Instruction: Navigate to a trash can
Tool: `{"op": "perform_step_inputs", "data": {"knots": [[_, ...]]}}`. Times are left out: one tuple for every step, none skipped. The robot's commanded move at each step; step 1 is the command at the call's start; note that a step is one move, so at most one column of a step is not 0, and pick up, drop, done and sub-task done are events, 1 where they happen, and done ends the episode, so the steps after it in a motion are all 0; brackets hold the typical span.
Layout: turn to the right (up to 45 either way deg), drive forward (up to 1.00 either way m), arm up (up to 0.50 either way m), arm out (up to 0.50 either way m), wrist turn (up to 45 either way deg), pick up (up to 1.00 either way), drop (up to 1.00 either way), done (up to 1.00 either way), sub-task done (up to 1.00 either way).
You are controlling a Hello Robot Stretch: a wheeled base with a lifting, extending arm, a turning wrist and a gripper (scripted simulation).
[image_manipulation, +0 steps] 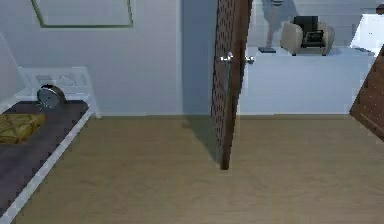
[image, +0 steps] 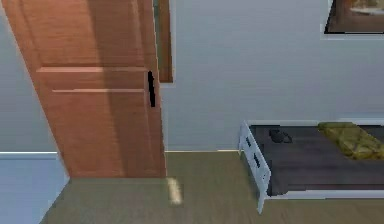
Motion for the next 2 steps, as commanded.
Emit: {"op": "perform_step_inputs", "data": {"knots": [[-30.0,0.0,0.0,0.0,0.0,0.0,0.0,0.0,0.0],[0.0,1.0,0.0,0.0,0.0,0.0,0.0,0.0,0.0]]}}
